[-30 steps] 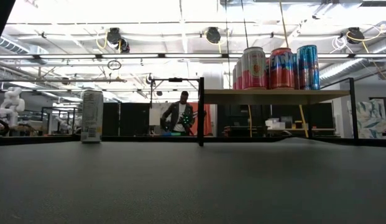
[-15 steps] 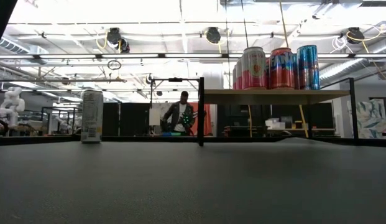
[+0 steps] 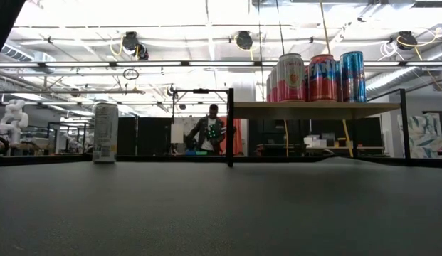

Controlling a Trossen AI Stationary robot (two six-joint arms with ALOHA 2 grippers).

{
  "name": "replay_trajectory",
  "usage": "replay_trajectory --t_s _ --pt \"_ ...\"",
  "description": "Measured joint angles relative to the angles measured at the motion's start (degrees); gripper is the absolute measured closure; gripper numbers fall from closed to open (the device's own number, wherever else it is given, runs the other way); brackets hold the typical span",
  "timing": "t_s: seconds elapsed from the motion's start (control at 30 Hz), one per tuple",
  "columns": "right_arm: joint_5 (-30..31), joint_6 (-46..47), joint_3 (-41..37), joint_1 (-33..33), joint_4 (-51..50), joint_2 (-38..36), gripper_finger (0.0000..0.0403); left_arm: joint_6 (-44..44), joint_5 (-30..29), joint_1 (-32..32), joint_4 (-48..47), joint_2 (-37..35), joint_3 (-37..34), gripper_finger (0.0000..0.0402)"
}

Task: Place canned beverage on shelf
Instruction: Put the middle white yellow soda can on the shelf

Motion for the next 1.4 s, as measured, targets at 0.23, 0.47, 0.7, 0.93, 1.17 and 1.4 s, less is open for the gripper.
replay_trajectory --t_s 0.23,0.47,0.7,0.93,1.17,1.4 --pt "0.0 0.1 0.0 0.0 -0.5 0.0 0.0174 0.0 1.0 0.2 3.3 0.6 0.0 0.0072" --pt "0.2 0.0 0.0 0.0 -0.9 0.0 0.0174 -2.0 3.4 0.9 3.9 0.8 0.0 0.0072" --pt "0.2 0.0 0.0 -0.3 -0.9 0.9 0.0174 -2.0 3.6 0.9 4.2 1.0 0.0 0.0073" --pt "0.2 0.2 0.0 -0.7 -0.5 1.2 0.0174 -1.5 3.6 0.9 3.9 1.3 0.0 0.0093" --pt "0.3 0.5 0.0 -0.7 -0.3 1.2 0.0174 -1.0 4.1 1.5 3.9 1.3 0.0 0.0131" --pt "0.4 0.4 0.0 -0.7 -0.5 1.2 0.0173 -1.2 5.6 1.7 3.8 1.3 0.0 0.0140"
